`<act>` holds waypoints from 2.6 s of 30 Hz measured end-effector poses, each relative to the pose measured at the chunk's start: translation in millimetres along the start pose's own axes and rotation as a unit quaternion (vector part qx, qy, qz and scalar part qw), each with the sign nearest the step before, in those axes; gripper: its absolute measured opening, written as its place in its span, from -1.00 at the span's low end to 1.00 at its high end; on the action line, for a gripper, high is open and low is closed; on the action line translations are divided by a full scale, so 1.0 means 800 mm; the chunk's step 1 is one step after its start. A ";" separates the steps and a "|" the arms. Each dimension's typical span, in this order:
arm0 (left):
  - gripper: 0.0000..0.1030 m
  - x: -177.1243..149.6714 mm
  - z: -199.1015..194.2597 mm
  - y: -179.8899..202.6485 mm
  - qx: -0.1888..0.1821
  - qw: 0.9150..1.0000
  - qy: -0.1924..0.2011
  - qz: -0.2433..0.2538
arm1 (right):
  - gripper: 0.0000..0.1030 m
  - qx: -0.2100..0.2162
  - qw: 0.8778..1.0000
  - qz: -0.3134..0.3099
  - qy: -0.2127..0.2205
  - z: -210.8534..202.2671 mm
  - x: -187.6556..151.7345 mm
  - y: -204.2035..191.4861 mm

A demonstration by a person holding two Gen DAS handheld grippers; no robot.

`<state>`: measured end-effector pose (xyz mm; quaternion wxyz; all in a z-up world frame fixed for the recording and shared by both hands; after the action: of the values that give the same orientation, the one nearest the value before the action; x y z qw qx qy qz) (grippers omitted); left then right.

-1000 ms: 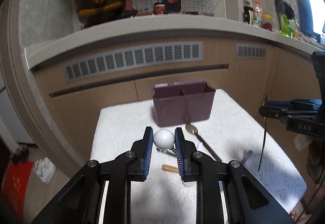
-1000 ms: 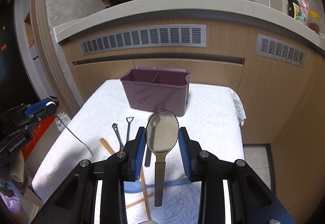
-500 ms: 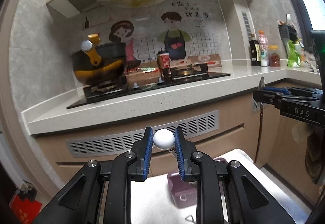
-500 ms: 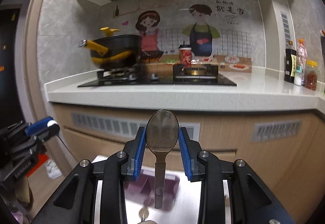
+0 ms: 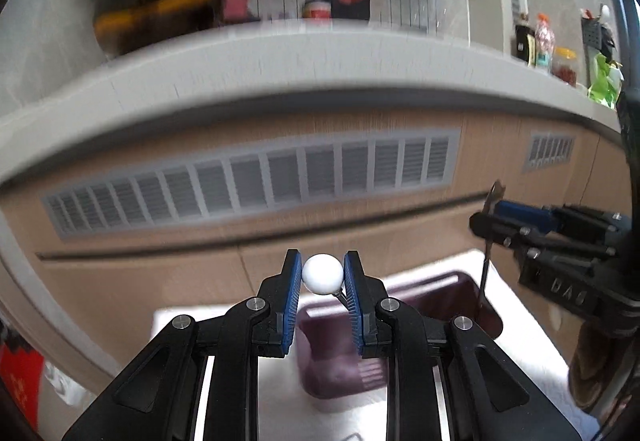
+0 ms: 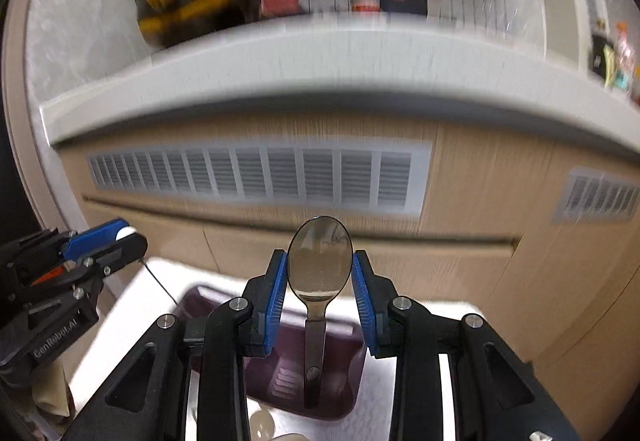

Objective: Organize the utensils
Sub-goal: 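Drop the grey spoon in the caddy with right tool while left tool drops silver spoon, then grasp a wooden chopstick with the right tool, then grasp the orange wooden spoon by its handle with the left tool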

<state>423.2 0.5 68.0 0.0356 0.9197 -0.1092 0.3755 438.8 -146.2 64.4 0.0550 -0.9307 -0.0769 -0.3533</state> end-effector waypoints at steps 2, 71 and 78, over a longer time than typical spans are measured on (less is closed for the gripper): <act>-0.39 -0.008 0.024 0.002 -0.009 1.000 -0.020 -0.009 | -0.33 0.004 0.999 0.002 -0.035 0.026 -0.012 0.004; 0.35 -0.354 -0.032 0.059 -0.191 0.944 -0.270 -0.004 | 0.23 0.002 0.984 0.014 -0.177 -0.080 -0.336 0.054; -0.02 -0.347 -0.083 0.089 -0.140 0.962 -0.228 0.058 | 0.25 -0.014 0.986 0.013 -0.165 -0.083 -0.340 0.057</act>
<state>168.5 -10.9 -79.5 0.1164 0.9587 -0.2192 0.1387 203.1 -229.6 -69.1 0.0329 -0.9780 -0.0672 -0.1948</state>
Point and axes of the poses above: each gripper's, at about its wrist camera, not at the fingertips, and z roughly the way its jaws point, y to its right, x to its top, the point moved 5 cm from there along z, roughly the way its jaws point, and after that the axes turned 14 degrees about -y, right-handed, at the moved point
